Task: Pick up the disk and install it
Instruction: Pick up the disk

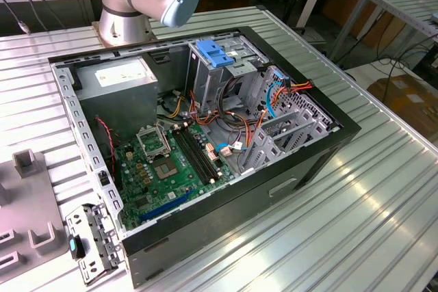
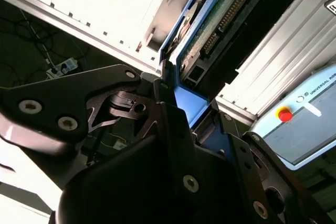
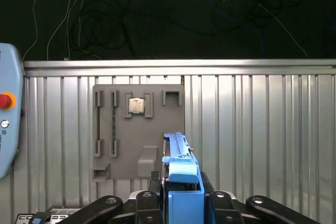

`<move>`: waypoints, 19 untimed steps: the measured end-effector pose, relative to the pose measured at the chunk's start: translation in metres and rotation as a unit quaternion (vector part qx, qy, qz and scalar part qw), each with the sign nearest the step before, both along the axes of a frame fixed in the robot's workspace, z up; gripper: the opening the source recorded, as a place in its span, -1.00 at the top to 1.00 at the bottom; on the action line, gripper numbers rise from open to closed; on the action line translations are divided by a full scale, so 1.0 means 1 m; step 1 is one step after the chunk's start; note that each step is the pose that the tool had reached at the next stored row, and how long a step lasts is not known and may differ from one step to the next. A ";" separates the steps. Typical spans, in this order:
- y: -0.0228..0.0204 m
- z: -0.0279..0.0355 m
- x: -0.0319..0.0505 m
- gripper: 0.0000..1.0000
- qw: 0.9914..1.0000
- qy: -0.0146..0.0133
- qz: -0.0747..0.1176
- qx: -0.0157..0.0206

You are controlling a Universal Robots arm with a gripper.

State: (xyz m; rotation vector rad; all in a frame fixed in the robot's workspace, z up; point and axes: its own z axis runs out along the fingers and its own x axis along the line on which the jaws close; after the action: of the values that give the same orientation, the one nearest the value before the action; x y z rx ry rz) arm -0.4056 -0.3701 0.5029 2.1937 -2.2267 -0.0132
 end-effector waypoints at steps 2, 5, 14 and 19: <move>0.0000 0.0000 0.0041 0.26 1.000 0.000 0.000 0.000; 0.0000 0.0000 0.0087 0.26 1.000 0.000 0.000 0.000; 0.0000 0.0000 0.0211 0.26 1.000 0.000 0.000 0.000; 0.0000 0.0000 0.0292 0.26 1.000 0.000 0.000 0.000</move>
State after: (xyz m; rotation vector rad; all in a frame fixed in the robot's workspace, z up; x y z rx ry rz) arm -0.3764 -0.3701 0.5029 2.1937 -2.2267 -0.0132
